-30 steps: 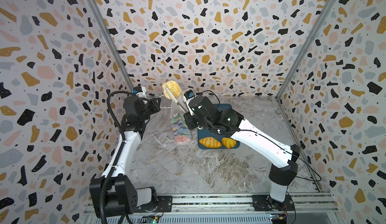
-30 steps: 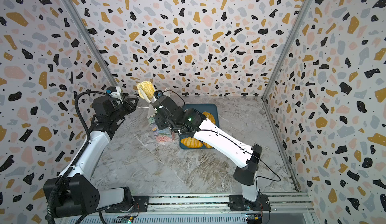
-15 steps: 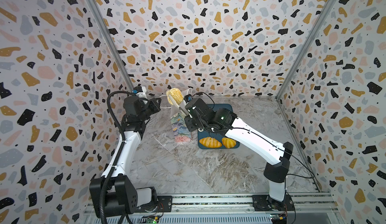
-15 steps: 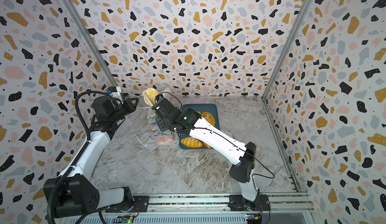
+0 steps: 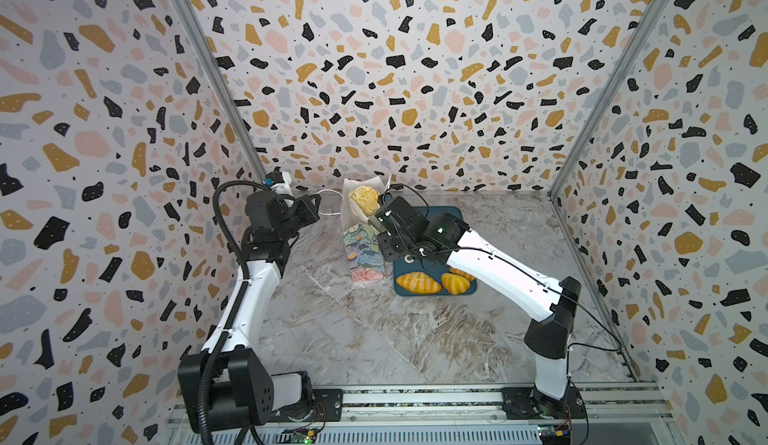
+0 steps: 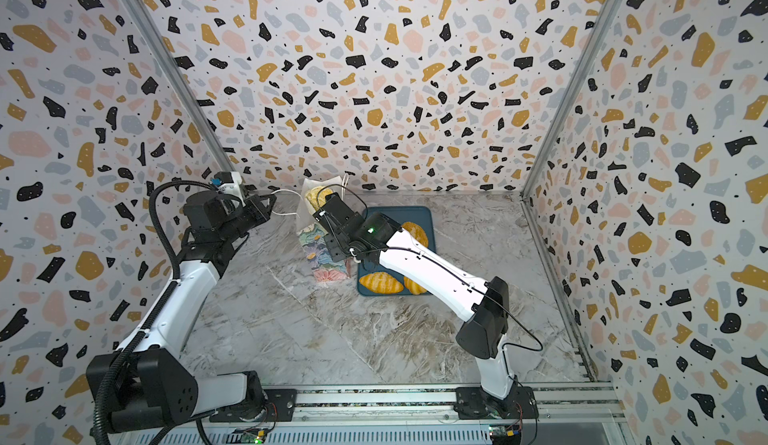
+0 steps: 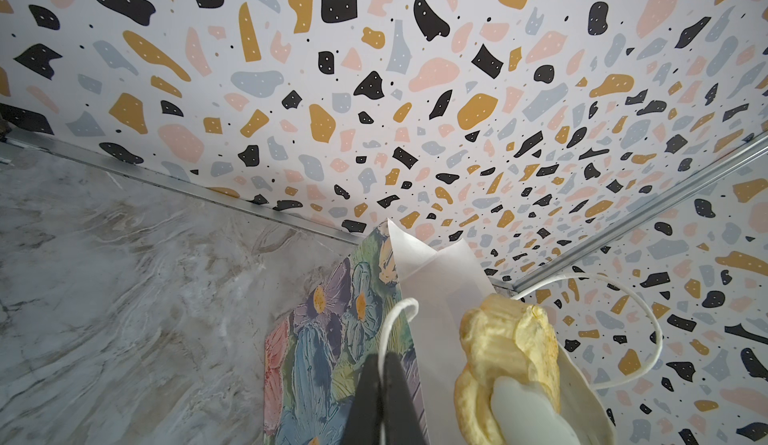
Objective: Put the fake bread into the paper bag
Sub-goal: 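Open the tongs with the right gripper to drop the bun into the bag, then withdraw the empty tongs with the right gripper back past the tray toward the robot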
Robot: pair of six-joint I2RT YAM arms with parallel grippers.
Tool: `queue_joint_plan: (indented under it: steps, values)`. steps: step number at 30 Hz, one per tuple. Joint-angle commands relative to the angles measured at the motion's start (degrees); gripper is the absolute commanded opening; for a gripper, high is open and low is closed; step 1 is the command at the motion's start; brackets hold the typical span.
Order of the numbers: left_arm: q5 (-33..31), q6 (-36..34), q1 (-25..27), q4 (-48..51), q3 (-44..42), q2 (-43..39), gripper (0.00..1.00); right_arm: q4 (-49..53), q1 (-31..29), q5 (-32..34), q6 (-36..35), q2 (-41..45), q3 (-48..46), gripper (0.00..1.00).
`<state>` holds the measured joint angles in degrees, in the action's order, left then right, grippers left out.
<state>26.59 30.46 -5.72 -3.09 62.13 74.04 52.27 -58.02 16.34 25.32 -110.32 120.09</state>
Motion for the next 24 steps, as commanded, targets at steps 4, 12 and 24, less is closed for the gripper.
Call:
queue_joint_plan:
  steps: [4, 12, 24]
  values:
    - [0.3, -1.2, 0.3, -1.7, 0.2, -1.1, 0.0, -1.2, -0.3, 1.3, 0.7, 3.7, 0.6, 0.57]
    - [0.2, -1.2, 0.3, -1.7, 0.2, -1.1, 0.0, -4.1, -0.6, 2.4, 0.5, 7.2, -2.0, 0.6]
    - [0.6, -1.1, 0.3, -1.7, 0.2, -0.8, 0.0, -7.4, -2.3, 2.4, -1.1, 12.0, -4.8, 0.61]
